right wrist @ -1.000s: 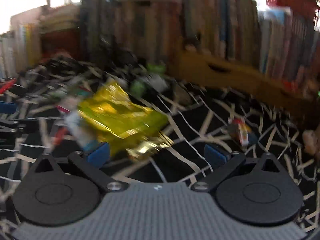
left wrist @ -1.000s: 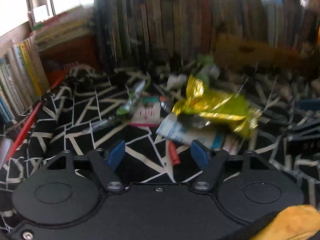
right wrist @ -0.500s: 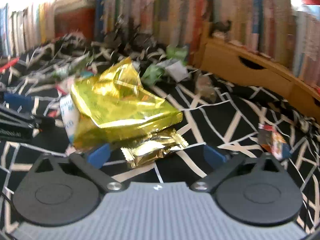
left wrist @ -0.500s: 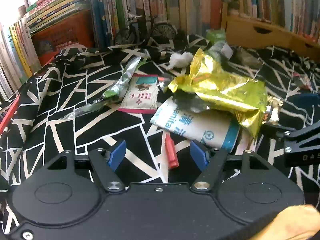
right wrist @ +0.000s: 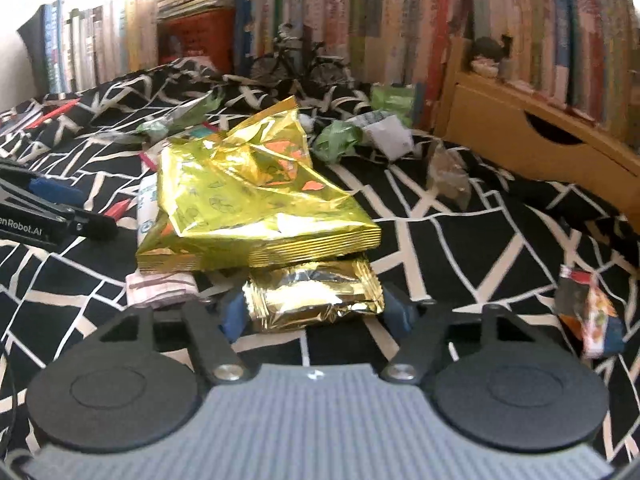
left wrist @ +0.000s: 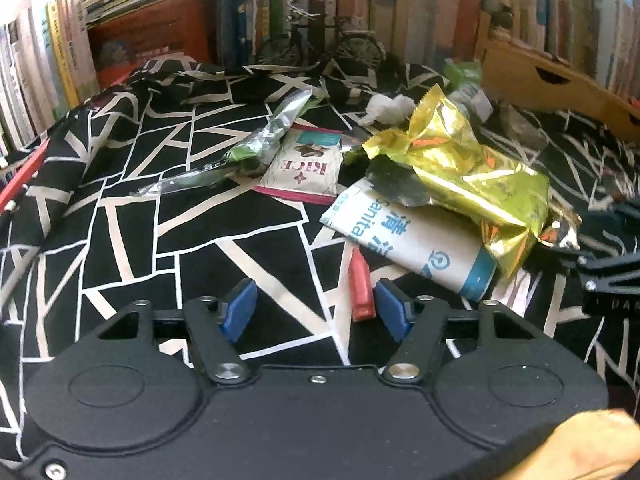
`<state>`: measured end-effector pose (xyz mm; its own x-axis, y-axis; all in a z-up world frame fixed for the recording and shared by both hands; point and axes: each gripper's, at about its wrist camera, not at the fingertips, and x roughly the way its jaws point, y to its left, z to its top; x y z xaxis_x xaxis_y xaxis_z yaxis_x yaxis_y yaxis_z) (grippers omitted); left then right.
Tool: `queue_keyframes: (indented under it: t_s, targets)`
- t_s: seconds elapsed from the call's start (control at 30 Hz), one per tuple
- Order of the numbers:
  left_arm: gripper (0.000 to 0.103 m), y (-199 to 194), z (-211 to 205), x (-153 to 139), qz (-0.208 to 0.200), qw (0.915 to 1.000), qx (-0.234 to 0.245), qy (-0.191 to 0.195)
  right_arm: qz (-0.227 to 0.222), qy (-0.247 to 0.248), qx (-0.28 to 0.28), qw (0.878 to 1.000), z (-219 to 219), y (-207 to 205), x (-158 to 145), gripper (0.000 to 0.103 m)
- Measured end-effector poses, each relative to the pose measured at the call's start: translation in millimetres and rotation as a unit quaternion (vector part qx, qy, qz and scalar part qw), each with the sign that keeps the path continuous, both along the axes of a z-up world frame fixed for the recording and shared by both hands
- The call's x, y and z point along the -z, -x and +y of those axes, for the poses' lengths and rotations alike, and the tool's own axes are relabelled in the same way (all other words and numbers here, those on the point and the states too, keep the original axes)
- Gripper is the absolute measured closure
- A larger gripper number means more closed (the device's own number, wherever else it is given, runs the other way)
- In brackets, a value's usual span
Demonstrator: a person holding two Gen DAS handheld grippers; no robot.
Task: Collect trash
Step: 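Grasp a red crayon with the left gripper while the right gripper grasps the small gold packet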
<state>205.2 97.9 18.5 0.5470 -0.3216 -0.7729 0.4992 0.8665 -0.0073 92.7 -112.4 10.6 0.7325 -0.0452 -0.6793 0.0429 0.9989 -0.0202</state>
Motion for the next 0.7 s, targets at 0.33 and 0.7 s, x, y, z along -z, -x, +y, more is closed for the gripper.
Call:
queue_keyframes:
  t_s: [0.33,0.7]
  targets:
    - [0.074,9.7,-15.2,0.4,-0.023,0.9995,0.02,-0.009,-0.024,-0.086,0.083,0.993,-2.9,30.6,-20.7,0.037]
    - [0.094,19.0,-15.3,-7.2,-0.023,0.9987,0.044,0.002,-0.037,-0.087,0.093,0.991,10.1,55.7,-40.3,0.037]
